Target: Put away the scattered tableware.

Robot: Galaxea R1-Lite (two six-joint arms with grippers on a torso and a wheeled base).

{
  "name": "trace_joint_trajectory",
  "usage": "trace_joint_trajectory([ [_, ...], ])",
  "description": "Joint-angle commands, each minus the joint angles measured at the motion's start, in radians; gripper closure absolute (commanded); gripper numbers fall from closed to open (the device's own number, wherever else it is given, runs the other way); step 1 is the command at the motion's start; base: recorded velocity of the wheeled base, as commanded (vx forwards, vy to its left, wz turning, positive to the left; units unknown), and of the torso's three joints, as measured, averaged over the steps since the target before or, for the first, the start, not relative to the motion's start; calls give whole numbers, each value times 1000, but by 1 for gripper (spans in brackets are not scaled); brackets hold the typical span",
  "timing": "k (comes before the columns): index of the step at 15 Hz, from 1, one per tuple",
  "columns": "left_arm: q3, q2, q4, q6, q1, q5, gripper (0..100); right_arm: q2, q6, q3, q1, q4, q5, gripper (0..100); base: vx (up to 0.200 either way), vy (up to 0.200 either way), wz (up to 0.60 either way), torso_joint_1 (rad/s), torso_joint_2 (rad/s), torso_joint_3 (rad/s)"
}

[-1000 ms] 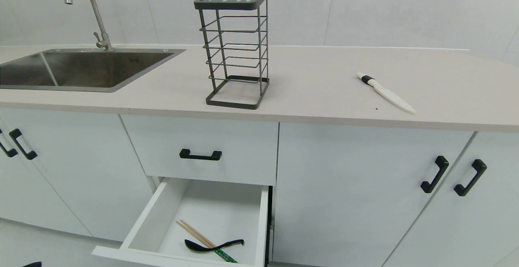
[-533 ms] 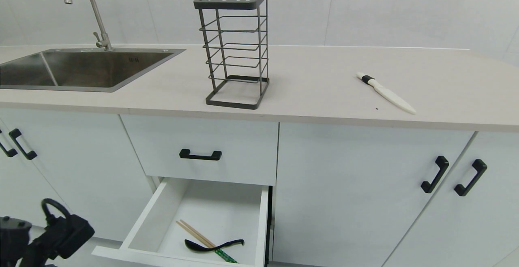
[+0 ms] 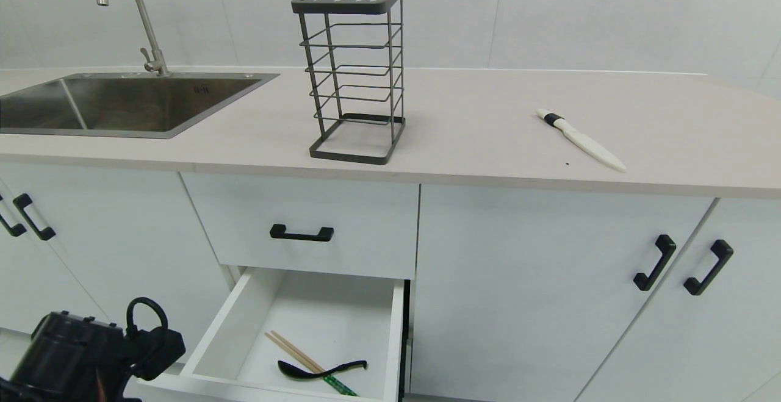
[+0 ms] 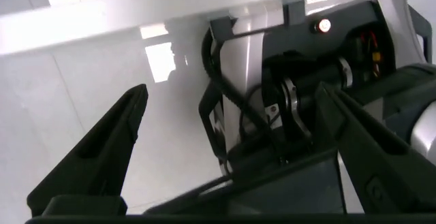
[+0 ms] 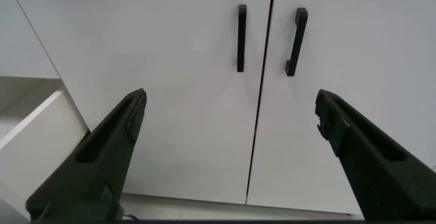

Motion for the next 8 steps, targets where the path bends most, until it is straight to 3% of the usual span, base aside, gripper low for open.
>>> trace_joint_trajectory([
  [1,12,129,-76,-3,1,18,0,2,0,0,0,0,0,0,0,0,0,0,0,0],
  [5,118,262,-362,-1,-3,82,0,2,0,0,0,0,0,0,0,0,0,0,0,0],
  [8,154,339,-503,0,-7,88,0,2,0,0,0,0,0,0,0,0,0,0,0,0],
])
